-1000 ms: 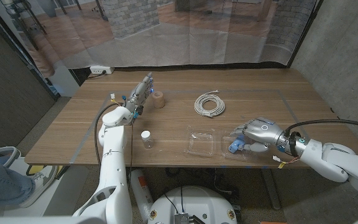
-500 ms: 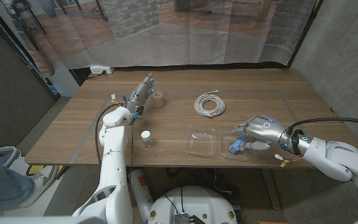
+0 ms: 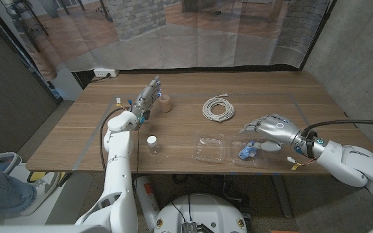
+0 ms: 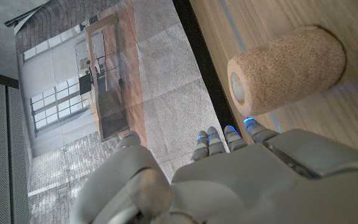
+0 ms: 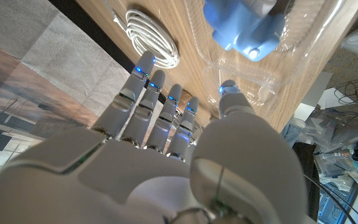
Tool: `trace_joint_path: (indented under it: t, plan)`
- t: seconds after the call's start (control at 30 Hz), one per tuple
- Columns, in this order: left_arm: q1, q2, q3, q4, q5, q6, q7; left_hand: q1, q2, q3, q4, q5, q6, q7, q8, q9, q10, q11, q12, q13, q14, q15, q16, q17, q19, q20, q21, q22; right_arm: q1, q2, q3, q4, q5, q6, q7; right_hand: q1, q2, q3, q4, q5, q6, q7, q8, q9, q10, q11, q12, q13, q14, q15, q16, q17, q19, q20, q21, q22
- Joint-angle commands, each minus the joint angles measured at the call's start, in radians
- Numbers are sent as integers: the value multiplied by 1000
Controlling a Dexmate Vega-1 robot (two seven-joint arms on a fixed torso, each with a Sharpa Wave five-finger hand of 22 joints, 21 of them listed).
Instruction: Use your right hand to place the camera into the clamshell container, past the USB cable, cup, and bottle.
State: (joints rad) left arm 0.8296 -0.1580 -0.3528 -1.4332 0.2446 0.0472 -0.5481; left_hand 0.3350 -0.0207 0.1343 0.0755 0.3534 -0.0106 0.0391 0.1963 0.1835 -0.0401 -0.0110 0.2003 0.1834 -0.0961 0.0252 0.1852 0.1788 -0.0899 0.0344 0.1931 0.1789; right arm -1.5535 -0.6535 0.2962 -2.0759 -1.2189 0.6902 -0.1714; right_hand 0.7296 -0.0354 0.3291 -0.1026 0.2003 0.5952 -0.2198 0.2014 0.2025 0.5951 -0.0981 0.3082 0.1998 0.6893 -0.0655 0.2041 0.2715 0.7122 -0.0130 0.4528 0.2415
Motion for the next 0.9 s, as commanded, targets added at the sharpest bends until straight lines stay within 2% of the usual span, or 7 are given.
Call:
trace_joint_path:
  t: [0.03,0.13,0.3,0.9]
  plan:
    - [7,2,-1,-11,3,11,-5,10,1,-2,1,-1,4,2,3,6,-2,3,3,5,-6,3,2,5,-4,4,8,2,14,37,-1,15,11,14,-62,-20,3,-2,11,11,8,-1,6,1,-18,-5,-19,-2,-66,13,-21,-11,-49,28,-15,-2]
    - [10,2,0,-16,6,16,-5,10,1,-3,1,-1,5,2,4,6,-3,4,2,5,-6,4,2,5,-5,4,8,2,21,41,-5,27,19,21,-72,-24,6,-2,9,13,4,-1,2,0,-40,-10,-31,-2,-113,20,-29,-20,-81,45,-28,-6]
    - [14,3,-2,-25,8,23,-5,11,1,-3,1,-1,5,2,4,6,-1,5,3,5,-4,4,3,5,-4,4,8,2,37,48,-15,45,20,26,-96,-26,7,-3,8,14,-8,-1,-3,0,-55,-8,-38,-2,-143,19,-31,-26,-95,50,-34,-9]
    - [26,4,7,-82,25,54,-10,12,3,-6,1,-1,7,2,4,6,-1,2,3,5,-5,3,3,5,-5,4,8,2,57,57,-39,58,9,13,-131,-33,13,-3,11,15,-16,-1,-5,0,-53,-12,-40,-2,-133,11,-19,-31,-92,48,-34,-12]
